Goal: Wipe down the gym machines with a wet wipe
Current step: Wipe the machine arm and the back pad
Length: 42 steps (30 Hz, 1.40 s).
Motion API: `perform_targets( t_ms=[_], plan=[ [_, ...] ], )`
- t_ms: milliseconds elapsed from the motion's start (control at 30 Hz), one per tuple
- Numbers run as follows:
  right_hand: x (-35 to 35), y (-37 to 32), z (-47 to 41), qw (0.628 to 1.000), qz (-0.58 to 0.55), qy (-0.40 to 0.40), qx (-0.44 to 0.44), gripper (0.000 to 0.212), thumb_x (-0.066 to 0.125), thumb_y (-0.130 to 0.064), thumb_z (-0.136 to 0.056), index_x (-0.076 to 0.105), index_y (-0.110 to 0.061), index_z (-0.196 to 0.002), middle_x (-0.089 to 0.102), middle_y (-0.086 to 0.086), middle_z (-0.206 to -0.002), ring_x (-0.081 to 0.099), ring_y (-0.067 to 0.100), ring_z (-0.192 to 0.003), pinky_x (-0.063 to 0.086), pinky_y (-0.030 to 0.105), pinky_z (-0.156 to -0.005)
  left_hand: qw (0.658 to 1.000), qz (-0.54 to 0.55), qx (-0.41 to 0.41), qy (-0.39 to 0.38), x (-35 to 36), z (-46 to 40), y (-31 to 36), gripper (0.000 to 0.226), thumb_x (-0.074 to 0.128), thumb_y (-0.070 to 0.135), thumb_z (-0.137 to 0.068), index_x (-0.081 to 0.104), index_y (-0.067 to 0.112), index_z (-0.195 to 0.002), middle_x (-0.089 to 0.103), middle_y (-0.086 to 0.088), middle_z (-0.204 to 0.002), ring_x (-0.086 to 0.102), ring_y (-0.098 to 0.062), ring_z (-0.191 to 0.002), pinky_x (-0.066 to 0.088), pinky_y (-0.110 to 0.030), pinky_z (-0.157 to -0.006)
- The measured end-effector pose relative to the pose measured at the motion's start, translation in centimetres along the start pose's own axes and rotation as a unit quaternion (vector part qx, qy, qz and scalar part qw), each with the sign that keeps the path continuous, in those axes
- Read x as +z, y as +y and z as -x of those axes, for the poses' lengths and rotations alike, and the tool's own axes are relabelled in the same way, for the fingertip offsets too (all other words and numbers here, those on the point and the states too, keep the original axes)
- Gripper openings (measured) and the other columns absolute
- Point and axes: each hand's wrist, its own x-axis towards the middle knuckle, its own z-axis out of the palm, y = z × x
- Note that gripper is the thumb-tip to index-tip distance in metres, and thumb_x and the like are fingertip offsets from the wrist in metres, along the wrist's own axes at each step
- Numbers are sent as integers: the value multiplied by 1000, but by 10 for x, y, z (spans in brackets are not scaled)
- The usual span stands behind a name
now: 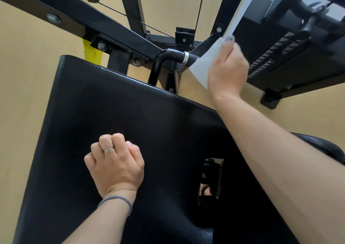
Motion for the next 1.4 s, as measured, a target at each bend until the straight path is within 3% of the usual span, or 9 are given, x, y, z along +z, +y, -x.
perform_targets(
  t_ms=[100,200,267,467,600,733,933,1167,1400],
  plan=[
    [-2,-3,-27,991,88,2,-97,37,25,-37,-109,53,-18,-94,53,-2,-89,51,18,-83,38,33,-76,1000,1,1,3,1,-1,0,15,41,20,-94,46,6,-93,35,-12,-100,33,-32,-84,29,-49,-73],
    [6,9,-23,929,255,-140,-229,37,23,-26,-108,56,-9,-112,54,9,-98,52,29,-88,35,39,-74,1000,-1,0,5,2,0,0,15,41,20,-94,46,6,-94,36,-13,-100,33,-33,-85,30,-50,-73],
    [8,18,-16,910,237,-220,-259,37,25,-28,-109,57,-10,-114,58,10,-102,55,32,-94,42,44,-80,1000,3,-2,5,1,0,0,15,41,20,-94,47,6,-93,38,-14,-100,34,-33,-84,30,-50,-73],
    [16,19,-17,887,248,-284,-267,48,43,-56,-97,54,-13,-114,55,3,-104,50,24,-94,42,40,-86,1000,-2,-1,0,1,0,1,16,41,21,-94,46,6,-94,37,-14,-101,34,-34,-85,30,-51,-74],
    [16,9,-27,850,292,-337,-280,42,66,-40,-83,46,-15,-111,53,0,-100,55,27,-95,42,37,-78,1000,-4,-3,1,1,1,1,16,41,21,-94,46,6,-94,37,-14,-101,34,-34,-85,30,-51,-74],
    [30,-19,-27,876,247,-345,-229,24,62,-37,-82,52,-19,-94,59,-4,-87,57,25,-83,44,36,-72,1000,0,-10,0,1,0,2,18,40,21,-94,47,5,-93,39,-15,-100,34,-34,-85,30,-50,-74],
    [30,-34,-55,810,229,-529,-106,42,81,-31,-60,67,-10,-94,70,15,-93,72,32,-88,62,48,-79,1000,2,-7,-2,1,1,2,19,39,23,-93,46,5,-95,39,-16,-103,36,-35,-87,30,-52,-75],
    [34,-4,-40,878,265,-347,-199,22,68,-47,-82,58,-28,-82,61,-8,-77,59,19,-74,41,32,-63,1000,2,-5,6,2,1,1,18,40,23,-93,46,5,-94,40,-15,-101,36,-35,-87,29,-51,-75],
    [29,11,-23,892,272,-237,-272,12,61,-26,-96,53,-19,-103,53,-1,-87,49,25,-77,40,37,-70,1000,5,-4,5,1,1,2,18,41,22,-93,46,5,-95,39,-14,-102,35,-35,-87,29,-51,-76]
  ],
)
